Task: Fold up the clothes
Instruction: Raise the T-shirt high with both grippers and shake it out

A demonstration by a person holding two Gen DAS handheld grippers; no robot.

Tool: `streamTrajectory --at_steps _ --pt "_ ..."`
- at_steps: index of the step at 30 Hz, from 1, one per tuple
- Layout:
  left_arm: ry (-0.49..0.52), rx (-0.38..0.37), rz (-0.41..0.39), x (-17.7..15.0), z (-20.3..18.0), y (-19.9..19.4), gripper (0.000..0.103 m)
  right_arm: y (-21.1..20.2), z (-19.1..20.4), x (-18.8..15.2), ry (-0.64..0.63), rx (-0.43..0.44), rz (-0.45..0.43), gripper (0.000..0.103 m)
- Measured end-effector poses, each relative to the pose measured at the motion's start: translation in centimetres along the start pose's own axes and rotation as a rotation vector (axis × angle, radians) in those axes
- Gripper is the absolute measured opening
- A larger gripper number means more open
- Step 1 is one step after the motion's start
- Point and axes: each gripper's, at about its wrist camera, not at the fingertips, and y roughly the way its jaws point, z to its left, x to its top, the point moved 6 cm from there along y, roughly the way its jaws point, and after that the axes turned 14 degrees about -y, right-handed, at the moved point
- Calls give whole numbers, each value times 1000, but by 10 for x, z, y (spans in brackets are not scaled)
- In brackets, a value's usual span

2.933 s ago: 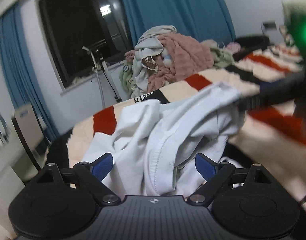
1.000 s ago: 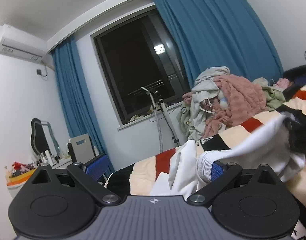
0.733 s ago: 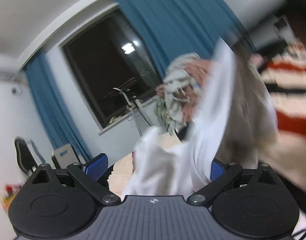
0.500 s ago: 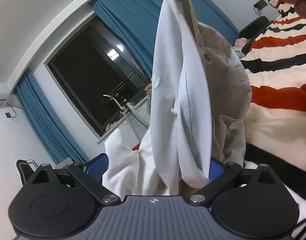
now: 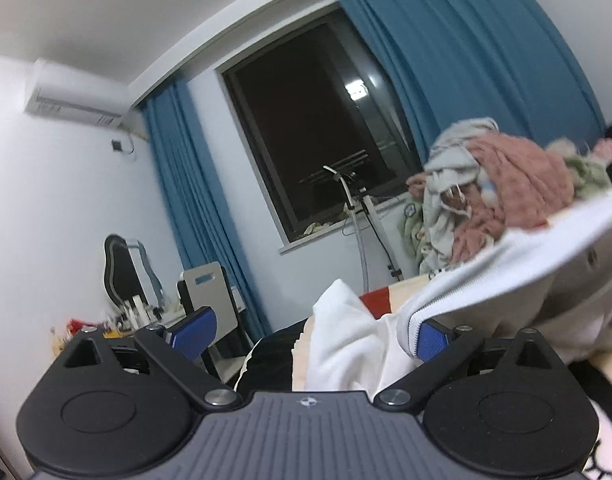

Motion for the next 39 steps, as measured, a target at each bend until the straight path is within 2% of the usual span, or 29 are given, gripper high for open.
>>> streamTrajectory --at_steps 3,6,10,13,16,19,22,26,29,33,34,36,39 --pt "-65 -19 -9 28 20 -6 100 -16 -11 21 36 -2 -50 71" --pt "-172 -39 -52 77 50 -10 100 -33 -25 49 71 -1 -114 71" --pt "-290 -63 -139 164 95 -24 100 -57 -60 146 99 31 -260 71" --pt "-334 -73 -257 243 128 -32 101 -75 -85 219 122 57 -348 71" --pt "-383 -94 -318 314 157 -40 103 -93 -109 284 135 88 -412 71" --pt "-399 -127 -346 375 181 -50 103 -108 -130 335 141 114 -443 71" --pt "-408 -151 -373 425 199 -64 103 -127 -151 371 140 111 -487 71" --pt "-412 -174 -430 480 216 -105 103 -163 -176 403 146 137 -516 71" --pt "-452 -214 -434 511 227 -126 103 -189 -197 422 146 159 -545 71" --pt "-472 -294 -437 557 232 -156 103 -222 -225 438 136 138 -592 72" --pt "-479 -319 -434 569 232 -163 103 -226 -231 439 137 122 -603 75" --pt "-484 -346 -422 580 223 -177 103 -227 -240 438 121 75 -613 82" --pt "-483 -377 -379 578 201 -170 103 -209 -246 424 110 50 -585 82"
